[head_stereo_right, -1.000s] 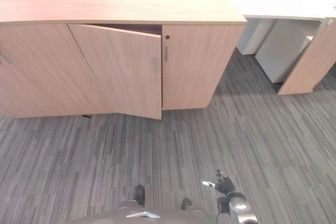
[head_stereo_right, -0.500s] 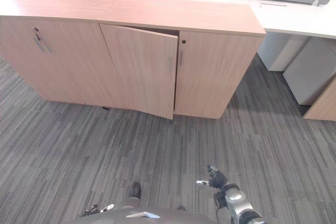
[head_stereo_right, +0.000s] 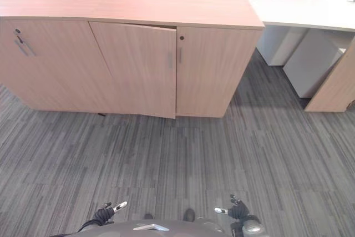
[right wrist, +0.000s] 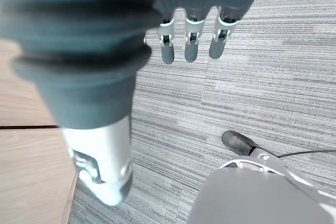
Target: Put the empty folder in the office cabinet
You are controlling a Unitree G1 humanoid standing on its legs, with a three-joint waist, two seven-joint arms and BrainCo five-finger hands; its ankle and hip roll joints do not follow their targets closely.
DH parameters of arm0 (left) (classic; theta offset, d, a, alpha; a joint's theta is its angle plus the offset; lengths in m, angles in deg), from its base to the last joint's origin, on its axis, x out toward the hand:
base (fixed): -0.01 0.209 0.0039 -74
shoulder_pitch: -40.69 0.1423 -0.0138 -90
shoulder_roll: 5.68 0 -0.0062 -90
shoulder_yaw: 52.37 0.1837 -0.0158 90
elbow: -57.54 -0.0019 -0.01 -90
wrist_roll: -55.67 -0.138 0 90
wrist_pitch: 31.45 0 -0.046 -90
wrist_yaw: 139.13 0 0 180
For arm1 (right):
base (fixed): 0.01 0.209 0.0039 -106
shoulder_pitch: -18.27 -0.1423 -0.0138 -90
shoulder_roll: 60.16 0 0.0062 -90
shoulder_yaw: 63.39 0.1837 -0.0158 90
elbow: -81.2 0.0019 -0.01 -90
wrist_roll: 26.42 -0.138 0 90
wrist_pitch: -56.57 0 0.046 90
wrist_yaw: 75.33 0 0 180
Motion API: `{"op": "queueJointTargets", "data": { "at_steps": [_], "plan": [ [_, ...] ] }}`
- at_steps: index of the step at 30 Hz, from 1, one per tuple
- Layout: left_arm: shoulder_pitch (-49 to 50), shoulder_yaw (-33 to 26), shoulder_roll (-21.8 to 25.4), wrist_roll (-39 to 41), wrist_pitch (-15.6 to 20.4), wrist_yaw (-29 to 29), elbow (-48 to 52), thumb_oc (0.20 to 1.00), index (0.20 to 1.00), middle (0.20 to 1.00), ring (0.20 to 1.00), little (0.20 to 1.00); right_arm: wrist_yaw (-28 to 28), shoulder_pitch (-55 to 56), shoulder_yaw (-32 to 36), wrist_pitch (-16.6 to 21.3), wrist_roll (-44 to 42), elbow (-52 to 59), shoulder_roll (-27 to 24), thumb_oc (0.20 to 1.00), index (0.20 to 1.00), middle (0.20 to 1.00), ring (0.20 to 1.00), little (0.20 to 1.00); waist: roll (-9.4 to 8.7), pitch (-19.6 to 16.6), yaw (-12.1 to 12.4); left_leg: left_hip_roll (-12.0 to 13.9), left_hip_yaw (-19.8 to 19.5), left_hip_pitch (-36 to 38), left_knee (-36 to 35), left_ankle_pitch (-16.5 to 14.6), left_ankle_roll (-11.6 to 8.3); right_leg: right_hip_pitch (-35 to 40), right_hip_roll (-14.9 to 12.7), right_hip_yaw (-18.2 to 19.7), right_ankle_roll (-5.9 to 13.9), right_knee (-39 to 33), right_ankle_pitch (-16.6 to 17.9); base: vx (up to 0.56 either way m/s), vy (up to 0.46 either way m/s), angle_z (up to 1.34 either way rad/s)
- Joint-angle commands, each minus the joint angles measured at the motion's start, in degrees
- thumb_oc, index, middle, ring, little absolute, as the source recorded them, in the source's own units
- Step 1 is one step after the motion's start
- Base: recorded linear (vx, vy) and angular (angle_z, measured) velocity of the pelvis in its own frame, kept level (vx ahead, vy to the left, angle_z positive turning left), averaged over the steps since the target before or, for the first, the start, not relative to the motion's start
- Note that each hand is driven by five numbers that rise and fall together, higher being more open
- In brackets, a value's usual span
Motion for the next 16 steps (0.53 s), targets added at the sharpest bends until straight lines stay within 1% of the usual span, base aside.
{"op": "queueJointTargets", "data": {
  "at_steps": [1, 4, 9, 16],
  "plan": [
    [-2.61, 0.1, 0.61, 1.03, 0.62, -0.78, -1.75, 1.0, 1.0, 1.0, 1.0, 1.0, 0.24, -4.42, 0.79, 0.41, -0.94, 0.03, -0.9, 1.0, 1.0, 1.0, 1.0, 1.0, 0.91, 0.03, 0.52, -1.57, 0.23, 0.63, 0.02, -3.37, 1.32, 2.7, -3.67, 3.84, 4.68, 0.19, -3.95, 0.05, 0.058, 0.03],
    [-2.35, -0.29, 0.51, 1.91, -0.13, -0.91, -2.12, 1.0, 1.0, 1.0, 1.0, 1.0, -2.73, -3.99, 1.13, -0.44, -2.64, -0.53, -0.56, 1.0, 1.0, 1.0, 1.0, 1.0, 0.76, -0.21, 0.52, -1.8, 0.36, 1.03, 0.0, -3.71, 1.65, 2.97, -3.73, 3.94, 4.78, 0.14, -3.85, 0.02, 0.025, 0.0],
    [-1.9, -0.64, 0.16, 1.2, -0.21, -0.55, -2.61, 1.0, 1.0, 1.0, 1.0, 1.0, -4.23, -3.42, 1.73, -1.1, -3.18, -1.06, -0.22, 1.0, 1.0, 1.0, 1.0, 1.0, 0.61, -0.35, 0.67, -2.04, 0.37, 1.29, 0.0, -4.01, 2.06, 3.18, -3.83, 3.93, 4.85, 0.16, -3.76, 0.02, 0.017, 0.01],
    [-1.57, -0.76, 0.15, 0.74, 0.07, -0.7, -2.81, 1.0, 1.0, 1.0, 1.0, 1.0, -4.18, -3.37, 1.51, -1.33, -2.02, -1.09, -0.19, 1.0, 1.0, 1.0, 1.0, 1.0, 0.63, -0.21, 0.96, -2.34, -0.06, 1.68, 0.0, -4.36, 2.43, 3.64, -3.99, 3.77, 4.89, 0.2, -3.87, 0.0, 0.004, 0.0]
  ]
}}
